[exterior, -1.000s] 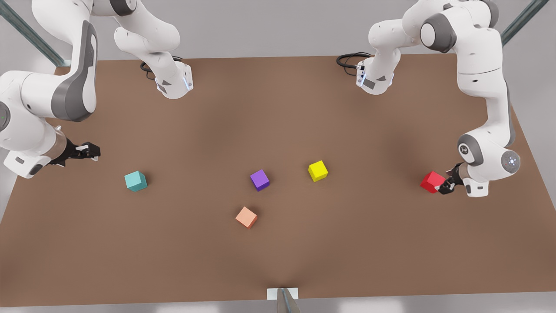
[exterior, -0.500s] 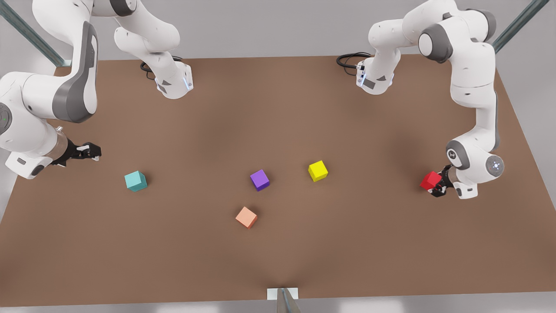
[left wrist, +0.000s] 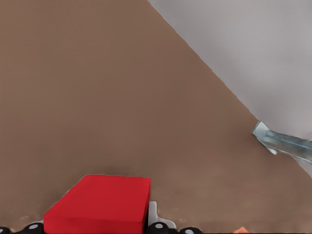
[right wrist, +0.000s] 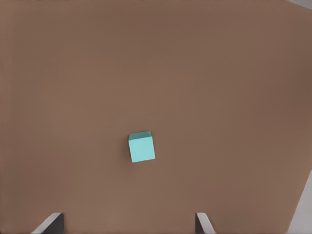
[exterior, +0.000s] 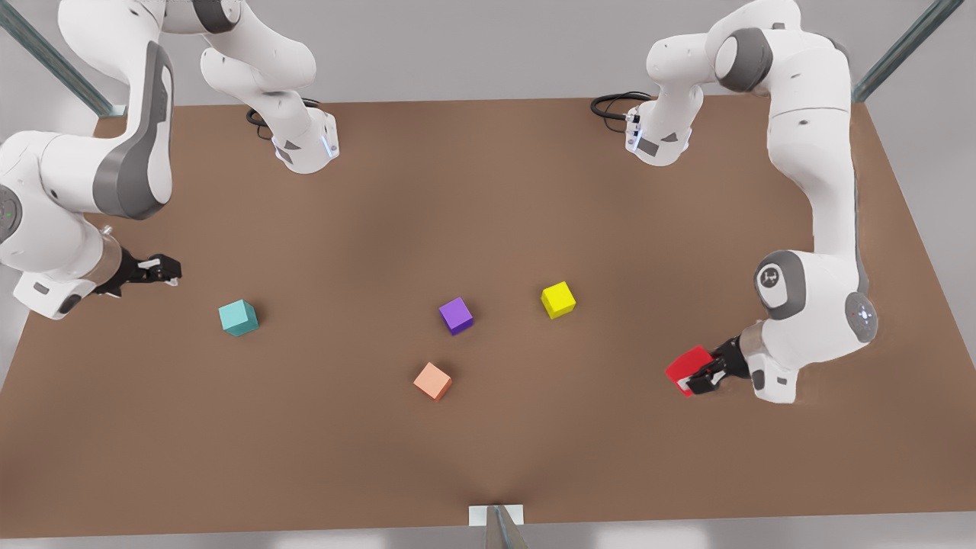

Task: Pick up red wooden cube and pass to hand red wooden cube and place in blue wooden cube

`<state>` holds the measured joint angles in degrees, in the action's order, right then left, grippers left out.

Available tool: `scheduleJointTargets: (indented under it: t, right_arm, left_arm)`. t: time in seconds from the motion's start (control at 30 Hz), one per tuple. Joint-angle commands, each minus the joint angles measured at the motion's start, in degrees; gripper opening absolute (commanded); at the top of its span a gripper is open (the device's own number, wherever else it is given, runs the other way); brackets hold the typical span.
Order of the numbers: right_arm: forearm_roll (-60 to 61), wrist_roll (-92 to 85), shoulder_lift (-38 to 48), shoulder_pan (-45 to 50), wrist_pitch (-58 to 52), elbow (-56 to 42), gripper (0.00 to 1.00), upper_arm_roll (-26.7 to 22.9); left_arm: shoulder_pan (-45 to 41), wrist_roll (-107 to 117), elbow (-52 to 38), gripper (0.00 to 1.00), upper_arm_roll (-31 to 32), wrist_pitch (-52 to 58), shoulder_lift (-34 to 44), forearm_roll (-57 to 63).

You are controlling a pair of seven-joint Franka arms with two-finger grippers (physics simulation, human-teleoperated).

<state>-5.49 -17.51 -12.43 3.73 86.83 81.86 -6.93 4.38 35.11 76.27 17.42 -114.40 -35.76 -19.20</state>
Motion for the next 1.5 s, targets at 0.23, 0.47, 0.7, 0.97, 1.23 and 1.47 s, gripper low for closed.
scheduleJointTargets:
  t: [0.23, 0.47, 0.7, 0.97, 1.23, 1.47]
  right_arm:
    - [51.7, -18.3, -17.3, -3.2, -0.2, -1.3, 1.0, 0.0]
    - [67.8, -37.7, -23.6, -2.4, -1.9, -0.6, 1.0, 3.8]
    - [69.0, -101.6, -25.9, 4.6, 0.5, -0.9, 1.0, 5.4]
    - [82.5, -108.4, -27.6, 8.1, 5.8, 0.6, 1.0, 5.4]
    - [92.0, -111.6, -28.0, 10.6, 15.5, 0.6, 1.0, 5.4]
    - [96.9, -110.9, -29.1, 12.6, 16.0, 0.3, 1.0, 5.8]
  left_arm:
    - [-2.6, -28.9, -15.0, 0.43, 28.5, -5.7, -20.6, -17.1]
    - [-7.5, -54.8, -22.7, 0.39, 27.7, -5.7, -25.6, -20.9]
    - [-7.8, -61.8, -22.3, 0.32, 27.6, -6.3, -26.1, -17.2]
    - [-7.8, -61.7, -22.3, 0.32, 27.7, -6.3, -27.6, -21.5]
    - [-7.8, -61.7, -22.2, 0.33, 27.7, -6.3, -27.6, -21.5]
    - [-7.7, -61.4, -22.2, 0.33, 27.7, -6.2, -27.6, -22.9]
